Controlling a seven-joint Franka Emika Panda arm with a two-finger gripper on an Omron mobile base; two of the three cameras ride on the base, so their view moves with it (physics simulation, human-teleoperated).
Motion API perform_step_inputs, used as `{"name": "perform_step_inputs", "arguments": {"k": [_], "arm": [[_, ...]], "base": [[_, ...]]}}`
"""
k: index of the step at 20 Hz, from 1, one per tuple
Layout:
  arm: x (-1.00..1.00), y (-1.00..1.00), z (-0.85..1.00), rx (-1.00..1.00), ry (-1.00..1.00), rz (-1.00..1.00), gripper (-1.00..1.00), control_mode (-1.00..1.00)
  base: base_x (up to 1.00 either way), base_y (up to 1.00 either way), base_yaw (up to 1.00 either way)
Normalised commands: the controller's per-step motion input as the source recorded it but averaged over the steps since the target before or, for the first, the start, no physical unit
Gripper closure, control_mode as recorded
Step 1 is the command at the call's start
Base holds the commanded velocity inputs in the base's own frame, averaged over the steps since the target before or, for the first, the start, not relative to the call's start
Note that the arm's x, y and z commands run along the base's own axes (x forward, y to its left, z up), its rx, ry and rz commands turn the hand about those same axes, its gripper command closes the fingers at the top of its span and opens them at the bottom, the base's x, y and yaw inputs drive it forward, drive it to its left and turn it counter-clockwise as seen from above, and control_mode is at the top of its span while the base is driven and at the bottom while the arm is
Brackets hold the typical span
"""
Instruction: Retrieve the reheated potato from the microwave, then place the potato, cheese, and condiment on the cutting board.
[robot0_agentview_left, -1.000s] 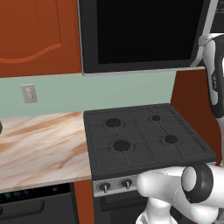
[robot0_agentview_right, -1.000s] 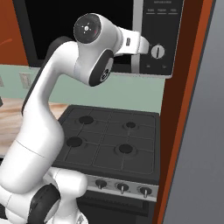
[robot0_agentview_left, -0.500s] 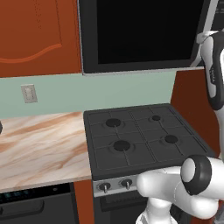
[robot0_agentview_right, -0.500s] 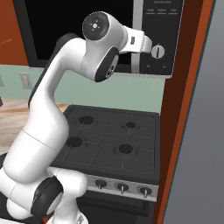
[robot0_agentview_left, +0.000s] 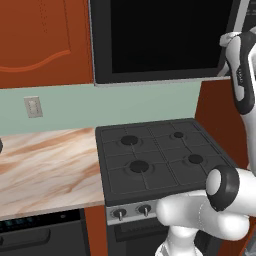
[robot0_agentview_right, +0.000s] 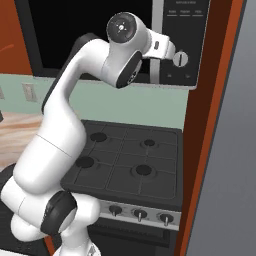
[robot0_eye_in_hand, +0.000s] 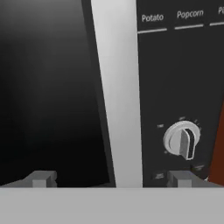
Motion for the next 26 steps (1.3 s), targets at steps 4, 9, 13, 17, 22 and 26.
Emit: {"name": "perform_step_inputs", "arguments": {"k": [4, 9, 13, 17, 22, 26], "arm": [[0.37, -0.11, 0.00, 0.06, 0.00, 0.08, -1.00, -1.00], [0.33, -0.14, 0.00, 0.04, 0.00, 0.10, -1.00, -1.00], [0.28, -0.12, 0.00, 0.00, 0.00, 0.10, -1.00, -1.00], [0.30, -0.08, 0.00, 0.00, 0.00, 0.08, -1.00, -1.00], [0.32, -0.04, -0.01, 0.00, 0.00, 0.07, -1.00, -1.00], [0.36, 0.00, -0.04, 0.01, 0.00, 0.04, -1.00, -1.00]], "base": [[0.00, 0.00, 0.00], [0.00, 0.00, 0.00], [0.00, 0.00, 0.00], [0.00, 0.00, 0.00], [0.00, 0.00, 0.00], [0.00, 0.00, 0.00]]}}
